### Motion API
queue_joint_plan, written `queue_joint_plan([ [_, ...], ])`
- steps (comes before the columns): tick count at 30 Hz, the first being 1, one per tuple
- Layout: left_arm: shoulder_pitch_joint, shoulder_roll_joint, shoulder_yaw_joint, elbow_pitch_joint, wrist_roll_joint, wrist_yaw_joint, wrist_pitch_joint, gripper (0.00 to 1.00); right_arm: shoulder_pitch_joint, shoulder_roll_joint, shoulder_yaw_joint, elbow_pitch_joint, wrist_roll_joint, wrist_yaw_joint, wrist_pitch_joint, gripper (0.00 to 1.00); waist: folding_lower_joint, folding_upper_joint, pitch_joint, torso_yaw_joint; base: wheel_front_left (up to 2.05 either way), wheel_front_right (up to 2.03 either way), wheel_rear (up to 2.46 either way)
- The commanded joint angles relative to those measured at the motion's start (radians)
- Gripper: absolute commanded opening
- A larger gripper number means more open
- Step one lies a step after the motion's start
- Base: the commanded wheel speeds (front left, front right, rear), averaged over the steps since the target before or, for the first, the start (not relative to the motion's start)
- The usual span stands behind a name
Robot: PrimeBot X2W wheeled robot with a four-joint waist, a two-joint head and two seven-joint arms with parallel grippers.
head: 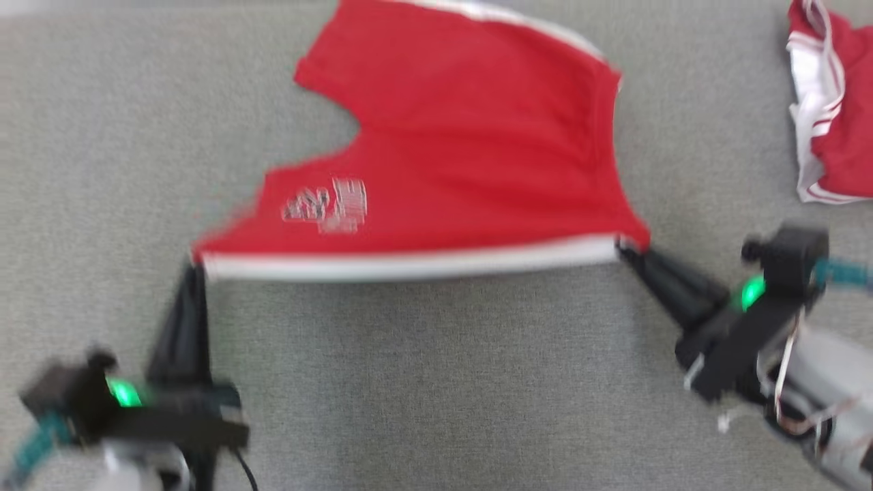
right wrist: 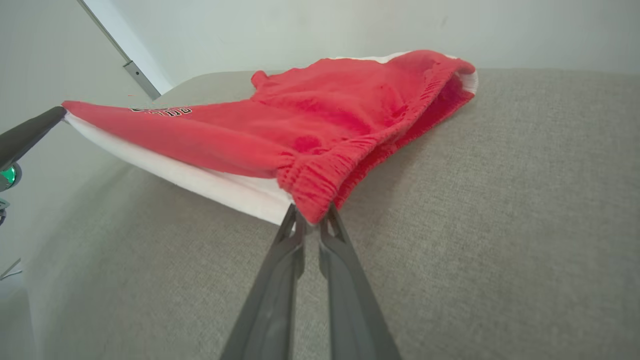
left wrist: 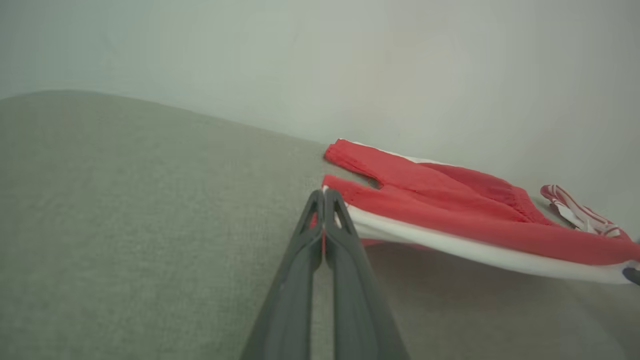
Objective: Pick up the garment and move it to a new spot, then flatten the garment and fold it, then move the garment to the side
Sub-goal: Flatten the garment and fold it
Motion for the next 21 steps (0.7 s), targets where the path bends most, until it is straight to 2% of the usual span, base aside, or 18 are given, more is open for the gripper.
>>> queue_joint_plan([
  [1, 0.063, -0.03, 0.029, -0.001, 0.003, -0.011, -0.003, 0.0, 0.051, -0.013, -0.01, -0.008, -0.012, -0.003, -0.01, 0.0, 0.0004, 0.0002, -0.046, -0.001, 0.0, 0.0, 0.0],
  [6, 0.227, -0.112, 0.101, 0.034, 0.048, -0.049, -0.003, 0.0, 0.197, -0.037, -0.057, -0.021, -0.001, -0.003, -0.024, 0.0, 0.0004, 0.0002, -0.089, -0.001, 0.0, 0.0, 0.0],
  [11, 0.311, -0.168, 0.16, 0.094, 0.102, -0.09, -0.003, 0.0, 0.356, -0.026, -0.078, -0.05, -0.005, -0.004, -0.029, 0.0, 0.0004, 0.0002, -0.13, 0.008, 0.0, 0.0, 0.0],
  [15, 0.383, -0.194, 0.226, 0.128, 0.146, -0.124, -0.003, 0.0, 0.507, 0.006, -0.104, -0.085, 0.042, -0.004, -0.029, 0.0, 0.0004, 0.0002, -0.169, 0.004, 0.0, 0.0, 0.0],
  [21, 0.428, -0.213, 0.278, 0.134, 0.183, -0.15, -0.003, 0.0, 0.621, 0.026, -0.15, -0.142, 0.077, -0.004, -0.021, 0.0, 0.0004, 0.0002, -0.189, -0.012, 0.0, 0.0, 0.0],
])
